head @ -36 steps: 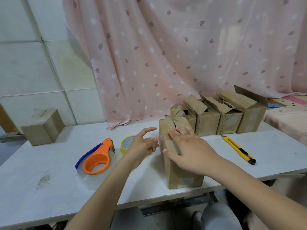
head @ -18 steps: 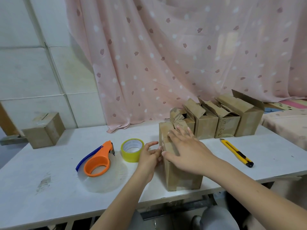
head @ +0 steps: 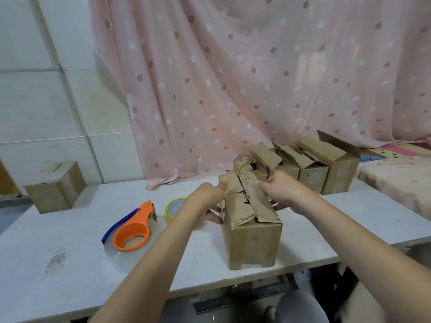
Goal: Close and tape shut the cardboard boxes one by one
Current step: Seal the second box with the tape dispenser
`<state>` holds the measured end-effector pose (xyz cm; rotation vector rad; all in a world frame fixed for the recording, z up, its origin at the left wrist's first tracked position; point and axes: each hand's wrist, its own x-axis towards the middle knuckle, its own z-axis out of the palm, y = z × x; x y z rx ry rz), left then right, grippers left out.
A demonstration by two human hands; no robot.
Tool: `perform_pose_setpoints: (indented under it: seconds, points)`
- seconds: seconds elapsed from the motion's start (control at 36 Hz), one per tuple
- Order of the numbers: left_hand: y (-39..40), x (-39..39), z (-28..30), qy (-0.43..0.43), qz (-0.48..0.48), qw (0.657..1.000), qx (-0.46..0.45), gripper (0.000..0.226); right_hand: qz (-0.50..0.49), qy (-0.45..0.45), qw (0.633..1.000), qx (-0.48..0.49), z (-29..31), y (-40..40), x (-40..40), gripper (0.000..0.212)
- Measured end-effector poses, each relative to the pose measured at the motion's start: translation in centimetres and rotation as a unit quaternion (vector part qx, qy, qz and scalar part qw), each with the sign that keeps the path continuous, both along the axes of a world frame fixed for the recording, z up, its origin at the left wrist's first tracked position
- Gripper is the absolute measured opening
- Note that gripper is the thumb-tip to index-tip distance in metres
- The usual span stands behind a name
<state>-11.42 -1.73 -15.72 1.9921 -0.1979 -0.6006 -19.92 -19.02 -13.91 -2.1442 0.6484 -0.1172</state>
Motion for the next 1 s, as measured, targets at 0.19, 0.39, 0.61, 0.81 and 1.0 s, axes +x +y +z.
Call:
perform_pose_setpoints:
  seconds: [0.19,0.39,0.61,0.81,1.0]
  points:
    - [-1.7,0.6,-0.3,-0.043,-0.002,0.999,0.032,0.05,-0.003,0.006,0.994,0.105,-0.9,0.2,-0.2,0.039]
    - [-1.1,-0.5,-1.1,-0.014,-0.008,1.0,0.021,0.055,-0.009,-0.007,0.991,0.136,-1.4,-0.1,0.2,0.034]
    - [-1.7,0.9,0.5,0.082,-0.053,0.994,0.043,0.064,0.003,-0.008,0.992,0.129,-1.8,-0.3,0.3,0.037]
    - [-0.9,0.3,-0.5,0.052,-0.036,0.998,0.014,0.062,-0.005,-0.008,0.993,0.117,-2.3,-0.7,0.7,0.036]
    - [1.2,0.6,-1.2,0.125,-0.034,0.99,-0.05,0.071,-0.011,0.01,0.996,0.089,-3.5,-1.7,1.0,0.081]
